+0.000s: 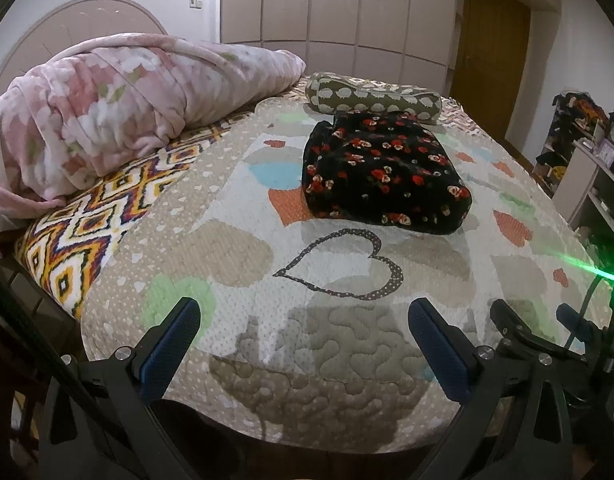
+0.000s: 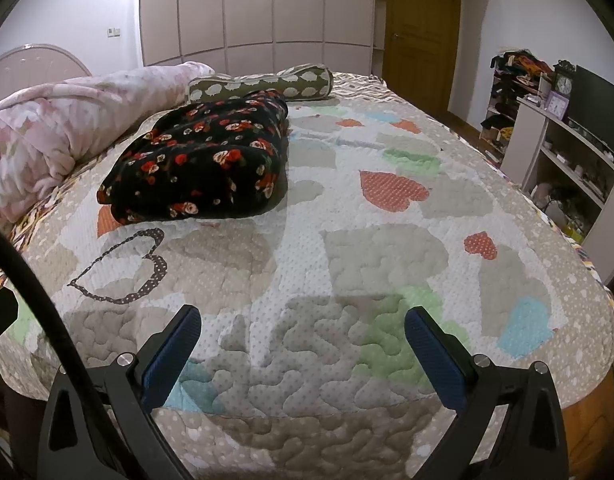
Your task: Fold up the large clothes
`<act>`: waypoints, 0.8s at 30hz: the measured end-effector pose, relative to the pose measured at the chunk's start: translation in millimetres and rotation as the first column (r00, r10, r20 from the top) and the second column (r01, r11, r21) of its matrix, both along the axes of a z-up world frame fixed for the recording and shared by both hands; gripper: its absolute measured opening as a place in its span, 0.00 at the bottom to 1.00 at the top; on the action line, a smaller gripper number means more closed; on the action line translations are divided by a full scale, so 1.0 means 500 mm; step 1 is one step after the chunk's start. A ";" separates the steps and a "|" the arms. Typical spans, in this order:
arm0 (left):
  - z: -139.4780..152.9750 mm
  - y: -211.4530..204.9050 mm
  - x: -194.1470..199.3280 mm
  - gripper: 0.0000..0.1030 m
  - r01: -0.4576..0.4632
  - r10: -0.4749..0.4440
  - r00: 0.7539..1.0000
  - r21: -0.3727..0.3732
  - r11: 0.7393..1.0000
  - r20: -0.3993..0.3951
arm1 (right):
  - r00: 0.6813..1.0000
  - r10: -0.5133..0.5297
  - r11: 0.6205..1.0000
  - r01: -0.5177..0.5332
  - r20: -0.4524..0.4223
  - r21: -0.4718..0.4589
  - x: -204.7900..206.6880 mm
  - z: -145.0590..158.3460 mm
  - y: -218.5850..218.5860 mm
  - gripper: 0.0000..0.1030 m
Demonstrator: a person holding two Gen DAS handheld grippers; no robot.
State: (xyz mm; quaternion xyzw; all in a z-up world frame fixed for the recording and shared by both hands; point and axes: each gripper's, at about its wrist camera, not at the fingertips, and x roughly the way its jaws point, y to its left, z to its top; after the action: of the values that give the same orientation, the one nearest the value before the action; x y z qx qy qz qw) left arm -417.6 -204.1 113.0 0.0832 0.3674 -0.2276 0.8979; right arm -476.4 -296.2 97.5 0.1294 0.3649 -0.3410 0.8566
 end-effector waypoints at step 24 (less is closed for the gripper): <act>-0.014 -0.001 0.008 1.00 -0.007 0.008 0.999 0.013 1.000 -0.036 | 1.000 -0.009 1.000 0.009 -0.004 0.000 0.002 -0.005 0.002 1.00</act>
State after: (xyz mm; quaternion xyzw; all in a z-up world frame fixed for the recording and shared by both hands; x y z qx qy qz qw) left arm -413.7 -204.8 105.9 0.0832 0.3854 -0.2234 0.8914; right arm -475.3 -295.2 95.0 0.1302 0.3661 -0.3454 0.8542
